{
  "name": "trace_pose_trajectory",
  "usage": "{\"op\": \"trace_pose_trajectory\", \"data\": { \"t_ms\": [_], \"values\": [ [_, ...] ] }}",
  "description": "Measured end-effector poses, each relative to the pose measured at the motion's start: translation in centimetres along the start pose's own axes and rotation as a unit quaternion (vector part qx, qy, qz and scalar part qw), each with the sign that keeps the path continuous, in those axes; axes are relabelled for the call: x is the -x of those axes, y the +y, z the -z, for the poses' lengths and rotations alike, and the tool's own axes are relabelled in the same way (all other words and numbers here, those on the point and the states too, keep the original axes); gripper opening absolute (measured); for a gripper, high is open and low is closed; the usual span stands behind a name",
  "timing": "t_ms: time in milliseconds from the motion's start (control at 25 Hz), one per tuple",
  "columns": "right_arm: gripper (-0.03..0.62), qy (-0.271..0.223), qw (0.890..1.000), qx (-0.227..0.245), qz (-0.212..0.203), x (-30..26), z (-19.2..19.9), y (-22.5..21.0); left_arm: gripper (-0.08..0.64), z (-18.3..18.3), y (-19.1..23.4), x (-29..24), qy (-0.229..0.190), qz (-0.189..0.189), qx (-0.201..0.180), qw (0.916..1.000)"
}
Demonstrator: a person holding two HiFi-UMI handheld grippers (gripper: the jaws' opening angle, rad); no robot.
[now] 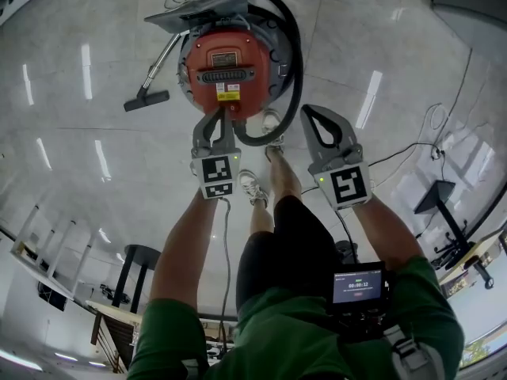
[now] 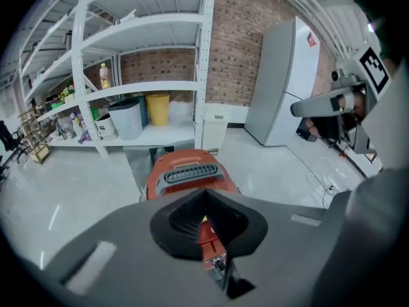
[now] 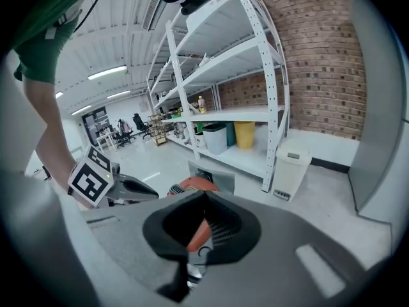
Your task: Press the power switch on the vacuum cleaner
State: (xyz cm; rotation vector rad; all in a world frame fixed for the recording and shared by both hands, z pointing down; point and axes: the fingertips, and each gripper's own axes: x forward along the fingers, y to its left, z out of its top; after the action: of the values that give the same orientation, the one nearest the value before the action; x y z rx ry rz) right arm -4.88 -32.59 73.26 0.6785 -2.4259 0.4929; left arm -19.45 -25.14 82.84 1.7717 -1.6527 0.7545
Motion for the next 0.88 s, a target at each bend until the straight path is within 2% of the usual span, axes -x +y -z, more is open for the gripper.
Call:
{"op": "trace_pose_trajectory", "data": {
  "t_ms": [160, 520, 880],
  "values": [
    [0.002, -0.009, 1.000, 0.015, 0.004, 1.7, -1.5, 0.9, 0.008, -2.3, -0.6, 3.5, -0.034, -0.003, 0.007, 0.9994],
    [0.002, -0.048, 0.998, 0.036, -0.001, 6.5, -5.9, 5.4, 0.006, -4.2, -1.6, 14.1, -0.079, -0.008, 0.017, 0.9967],
    [0.002, -0.102, 0.992, 0.075, 0.006, 14.1, -10.7, 10.7, 0.008, -8.0, -2.6, 25.9, -0.166, -0.021, 0.021, 0.9856]
  ]
}}
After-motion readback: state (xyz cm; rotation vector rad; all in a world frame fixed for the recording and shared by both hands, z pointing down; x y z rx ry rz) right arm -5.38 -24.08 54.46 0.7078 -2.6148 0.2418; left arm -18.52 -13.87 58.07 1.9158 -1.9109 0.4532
